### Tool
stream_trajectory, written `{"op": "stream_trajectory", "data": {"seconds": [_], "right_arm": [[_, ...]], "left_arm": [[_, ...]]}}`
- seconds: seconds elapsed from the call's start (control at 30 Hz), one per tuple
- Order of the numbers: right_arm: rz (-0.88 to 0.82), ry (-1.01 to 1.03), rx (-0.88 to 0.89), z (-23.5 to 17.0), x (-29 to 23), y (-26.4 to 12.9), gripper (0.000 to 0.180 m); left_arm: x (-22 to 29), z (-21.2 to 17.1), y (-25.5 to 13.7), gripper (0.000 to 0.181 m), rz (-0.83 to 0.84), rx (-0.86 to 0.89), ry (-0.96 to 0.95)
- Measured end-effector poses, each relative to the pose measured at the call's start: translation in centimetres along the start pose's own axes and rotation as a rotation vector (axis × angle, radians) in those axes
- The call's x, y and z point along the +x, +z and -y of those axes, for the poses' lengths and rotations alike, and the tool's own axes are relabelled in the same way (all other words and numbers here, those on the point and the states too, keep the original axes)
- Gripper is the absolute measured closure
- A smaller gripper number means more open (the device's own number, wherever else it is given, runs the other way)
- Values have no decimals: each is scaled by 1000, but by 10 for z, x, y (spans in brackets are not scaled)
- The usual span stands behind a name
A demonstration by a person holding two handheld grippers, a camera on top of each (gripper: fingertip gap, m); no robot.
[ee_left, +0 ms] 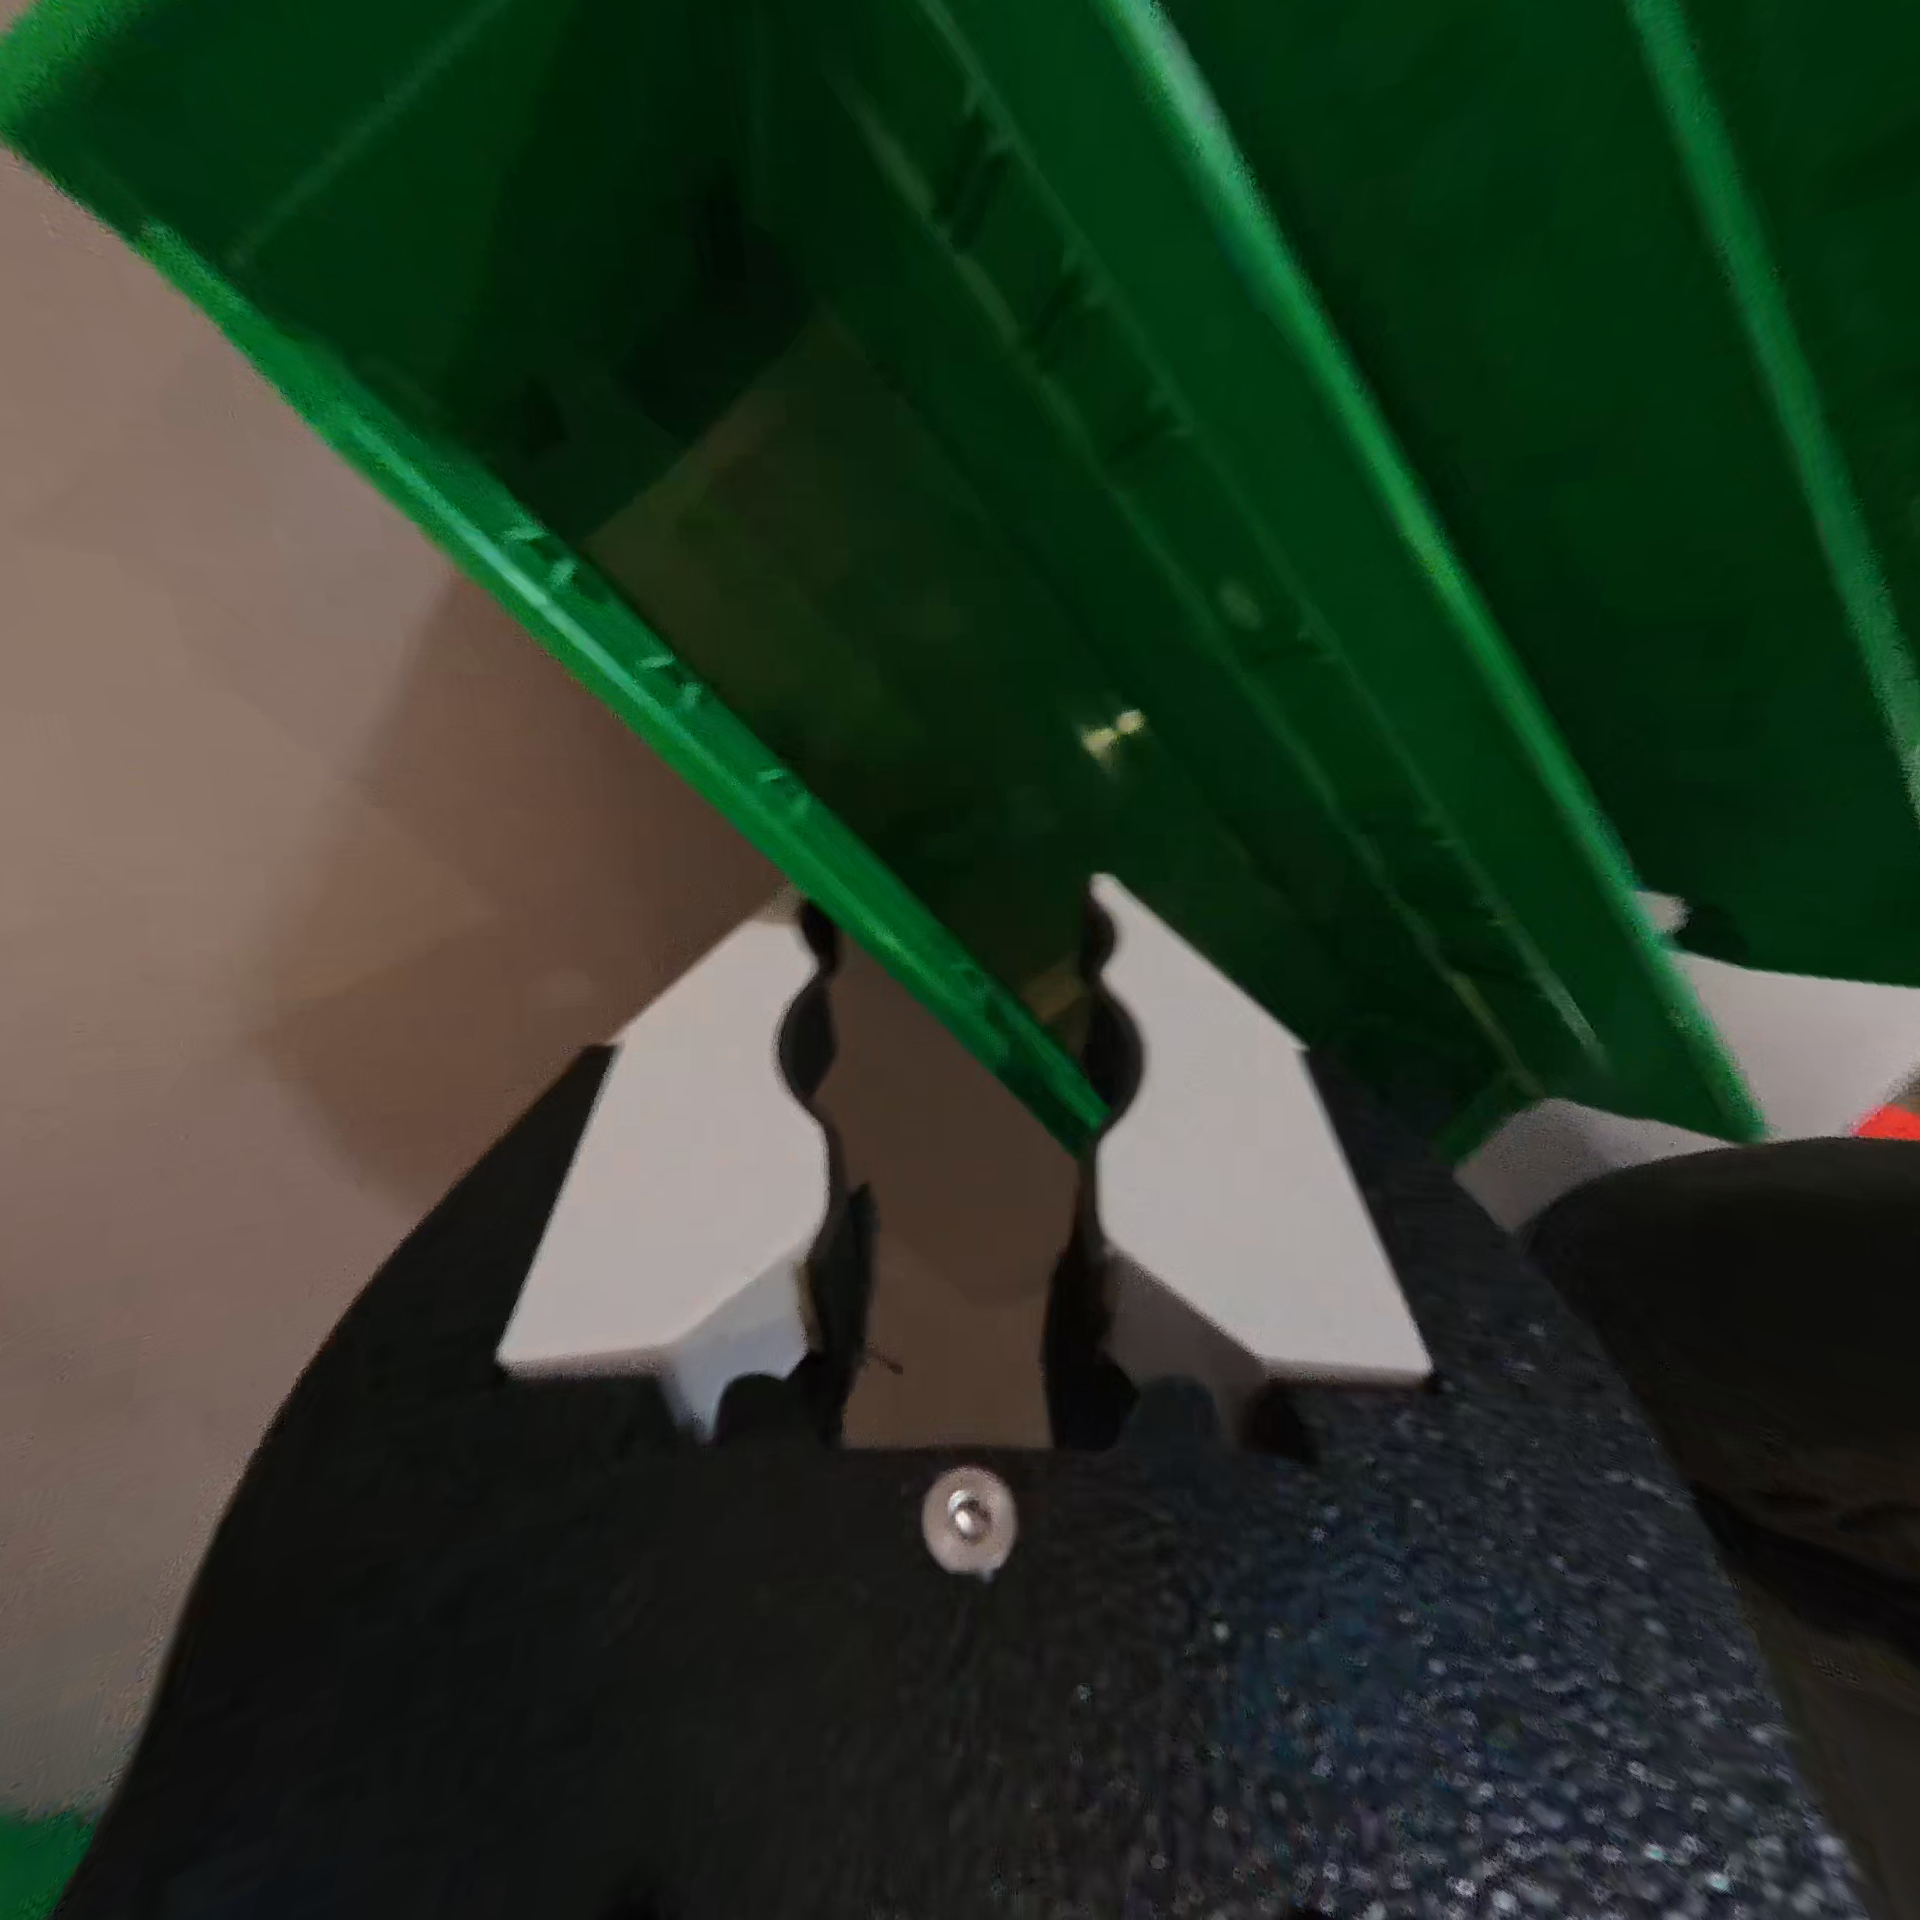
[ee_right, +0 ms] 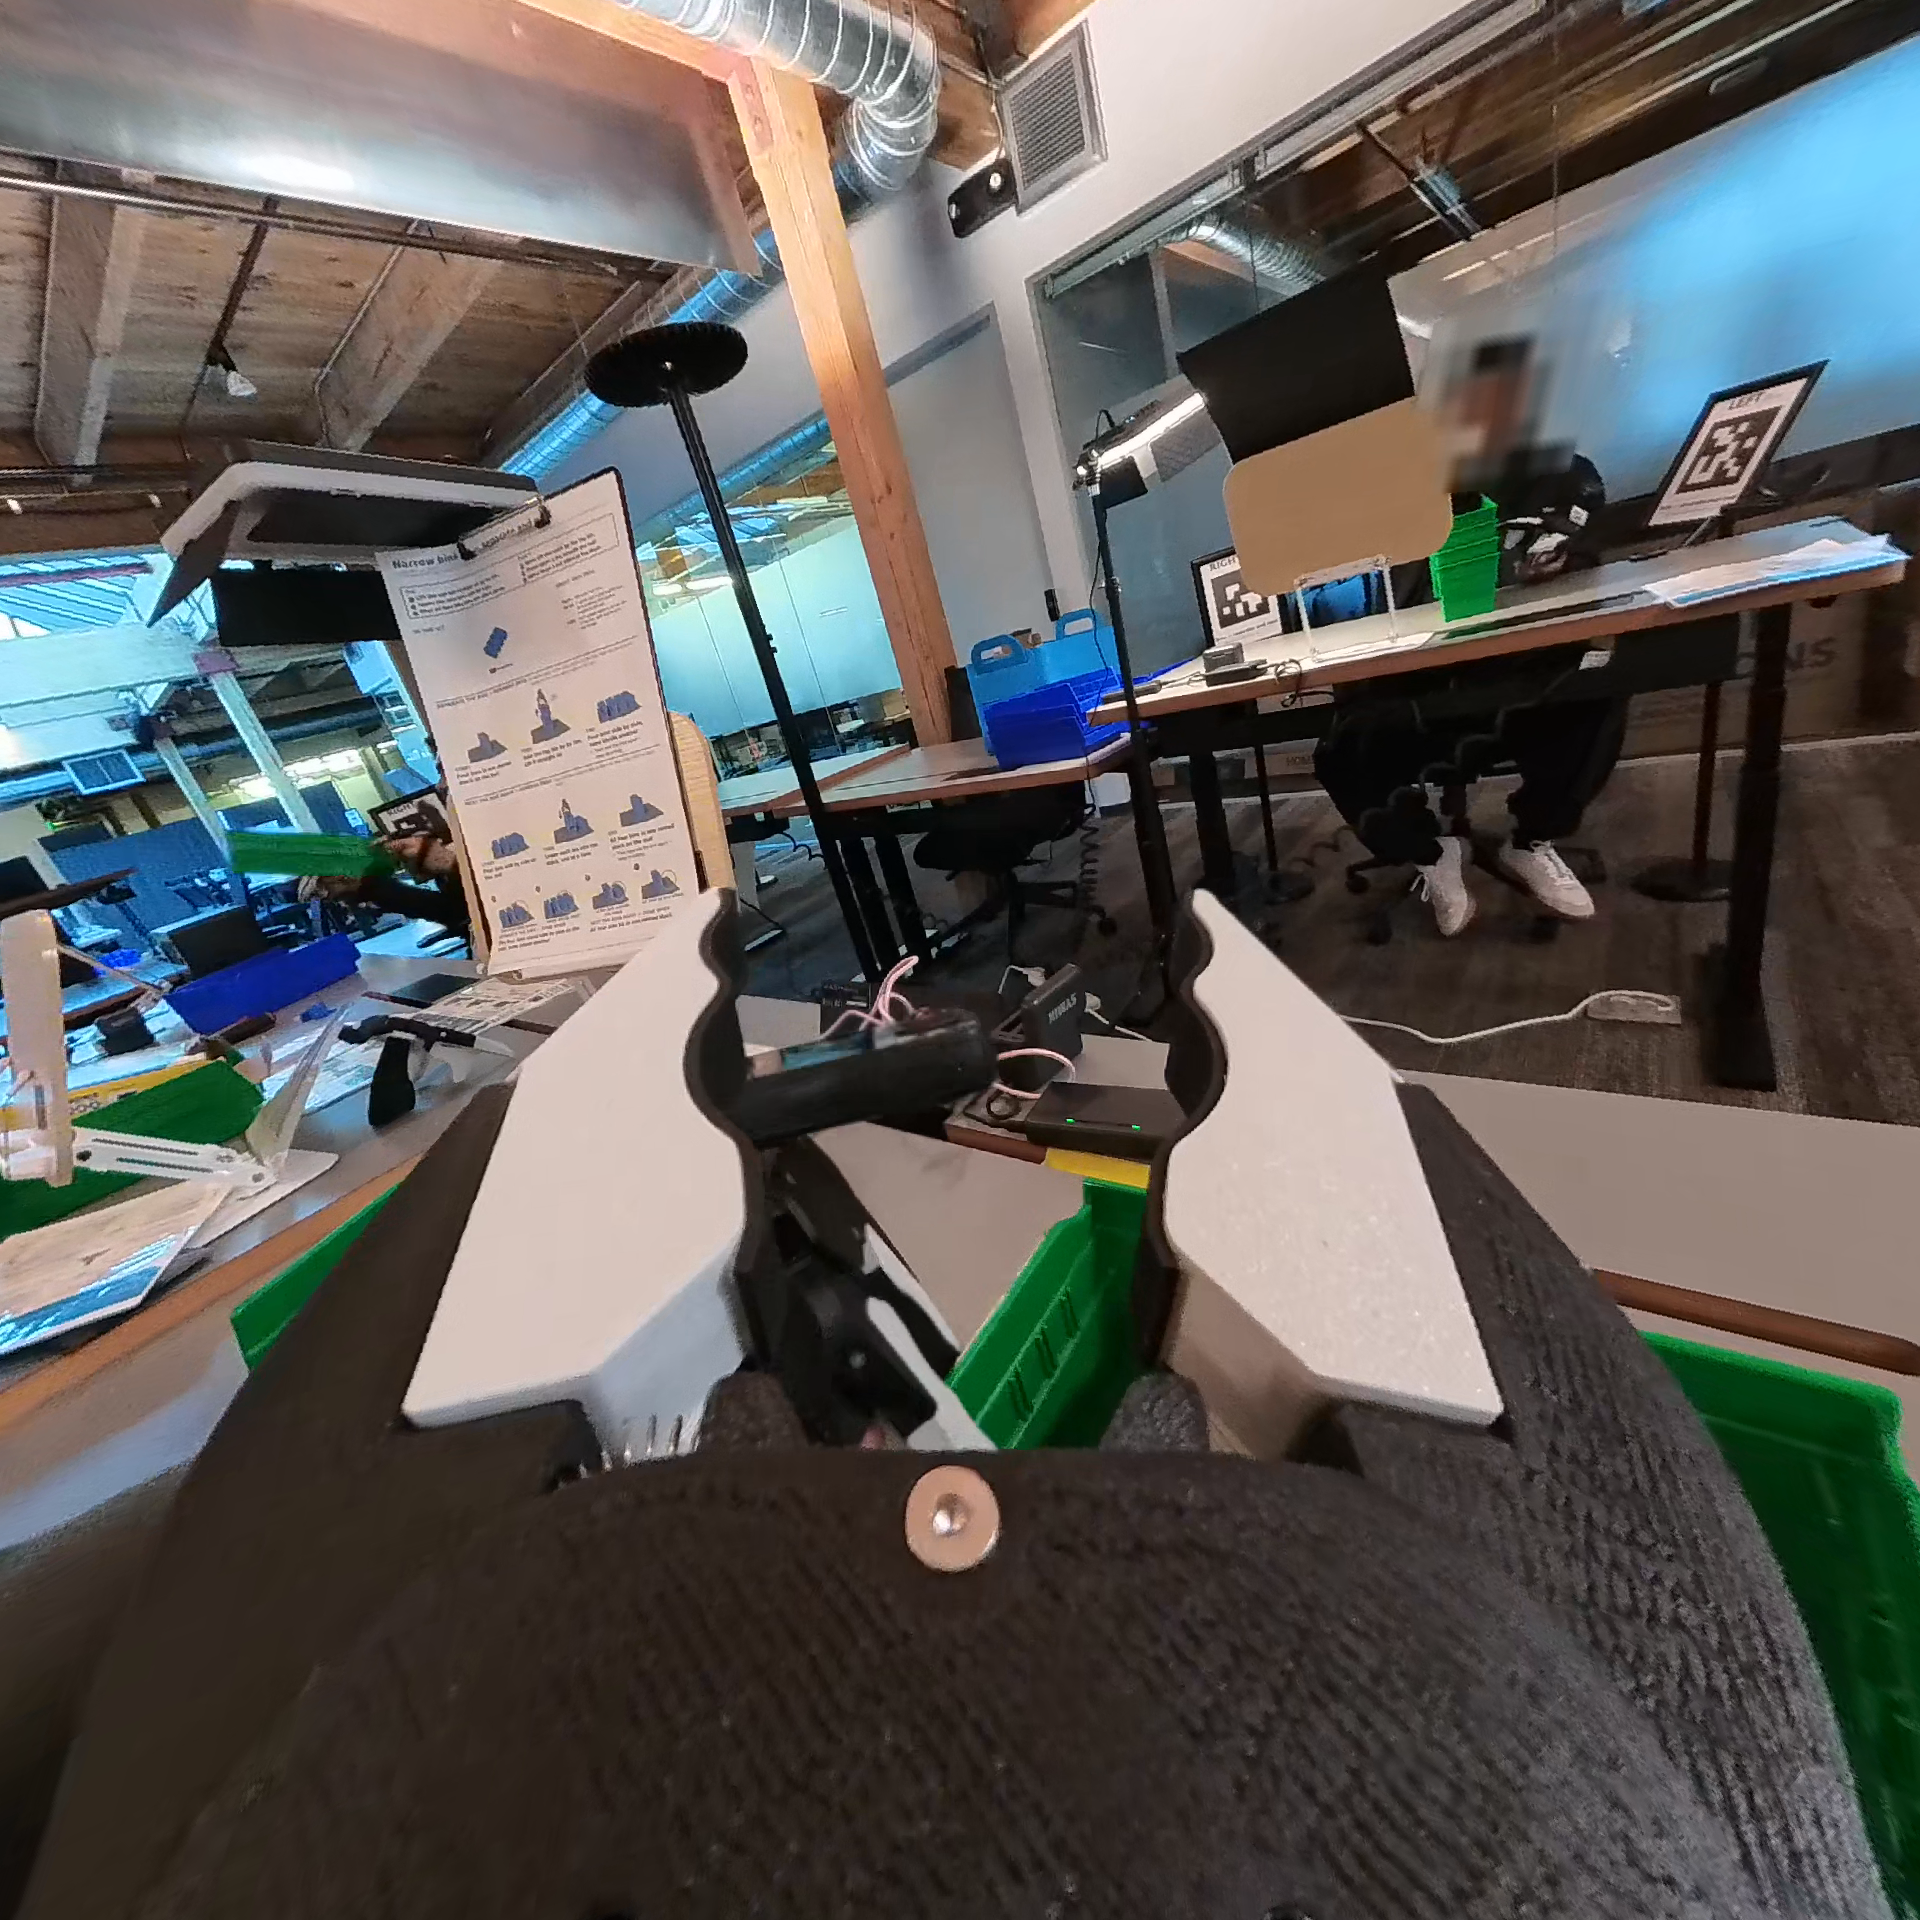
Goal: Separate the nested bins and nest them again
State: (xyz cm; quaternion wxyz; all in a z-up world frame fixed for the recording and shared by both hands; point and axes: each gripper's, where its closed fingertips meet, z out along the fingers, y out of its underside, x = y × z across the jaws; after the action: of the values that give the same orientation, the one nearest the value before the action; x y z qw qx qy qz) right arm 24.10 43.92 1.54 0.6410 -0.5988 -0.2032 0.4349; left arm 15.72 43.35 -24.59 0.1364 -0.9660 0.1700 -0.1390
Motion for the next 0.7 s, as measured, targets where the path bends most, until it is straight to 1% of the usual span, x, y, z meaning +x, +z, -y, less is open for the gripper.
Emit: {"op": "stream_trajectory", "data": {"seconds": [0.07,0.13,0.23,0.3,0.33,0.4,0.53,0.6,0.7], "right_arm": [[4,1,-2,0,-1,0,97],[7,6,-1,0,0,-1,97],[14,18,12,2,1,-3,98],[20,28,24,4,1,-4,98],[23,31,27,5,1,-5,98],[29,36,30,5,0,-5,98],[41,45,27,4,-1,-4,98],[46,49,28,4,-2,-3,98],[58,53,26,4,-4,-3,98]], "left_arm": [[-9,-1,-4,166,40,-26,23],[-27,-7,-9,171,138,-64,52],[-35,-10,-24,179,96,-39,57],[-40,-11,-46,180,14,-13,36],[-44,-15,-62,179,-16,-12,48],[-65,-16,-100,181,9,44,-31],[-109,-26,-195,181,-29,178,-227],[-141,-44,-240,181,27,215,-327],[-199,-92,-292,180,211,202,-502]]}}
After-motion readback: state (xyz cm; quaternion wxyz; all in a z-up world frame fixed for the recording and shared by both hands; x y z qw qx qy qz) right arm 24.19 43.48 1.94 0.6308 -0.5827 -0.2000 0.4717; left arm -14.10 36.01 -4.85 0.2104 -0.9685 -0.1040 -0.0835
